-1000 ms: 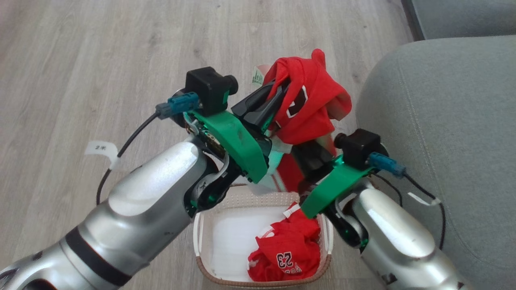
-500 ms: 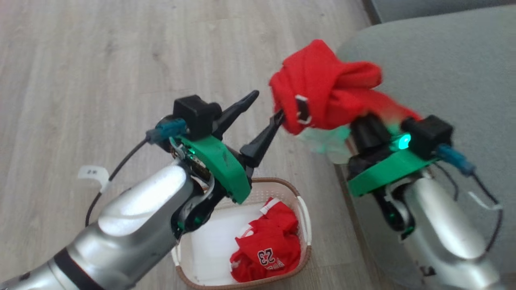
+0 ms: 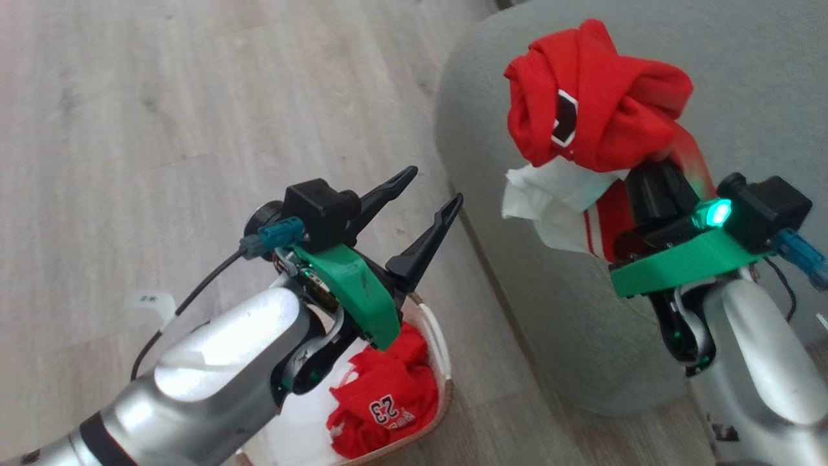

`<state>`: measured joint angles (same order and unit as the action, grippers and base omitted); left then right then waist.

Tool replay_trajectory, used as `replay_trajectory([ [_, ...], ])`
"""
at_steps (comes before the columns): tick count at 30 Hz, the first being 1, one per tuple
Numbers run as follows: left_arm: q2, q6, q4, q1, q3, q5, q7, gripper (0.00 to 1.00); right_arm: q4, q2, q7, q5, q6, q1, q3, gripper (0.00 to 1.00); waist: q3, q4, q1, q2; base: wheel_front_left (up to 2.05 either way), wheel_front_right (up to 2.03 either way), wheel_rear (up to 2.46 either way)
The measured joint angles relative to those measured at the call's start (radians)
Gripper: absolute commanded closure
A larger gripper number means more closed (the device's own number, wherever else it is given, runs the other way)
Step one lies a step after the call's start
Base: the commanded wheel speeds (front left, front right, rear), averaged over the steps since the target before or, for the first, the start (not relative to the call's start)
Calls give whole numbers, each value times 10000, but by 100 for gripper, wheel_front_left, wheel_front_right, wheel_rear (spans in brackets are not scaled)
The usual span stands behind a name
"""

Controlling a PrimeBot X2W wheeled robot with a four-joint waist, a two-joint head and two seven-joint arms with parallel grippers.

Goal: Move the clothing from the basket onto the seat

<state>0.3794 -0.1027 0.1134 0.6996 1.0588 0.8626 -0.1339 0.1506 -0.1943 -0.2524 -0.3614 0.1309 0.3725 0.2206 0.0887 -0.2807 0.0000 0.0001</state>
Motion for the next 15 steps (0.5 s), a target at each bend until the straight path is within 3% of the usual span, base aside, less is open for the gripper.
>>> replay_trajectory([
  [15,322,-111,-222,-33,270,-412,-8,0,-635,-31,0,186,0,-437,-336,100,495,-1944,0,0,0,0,0],
])
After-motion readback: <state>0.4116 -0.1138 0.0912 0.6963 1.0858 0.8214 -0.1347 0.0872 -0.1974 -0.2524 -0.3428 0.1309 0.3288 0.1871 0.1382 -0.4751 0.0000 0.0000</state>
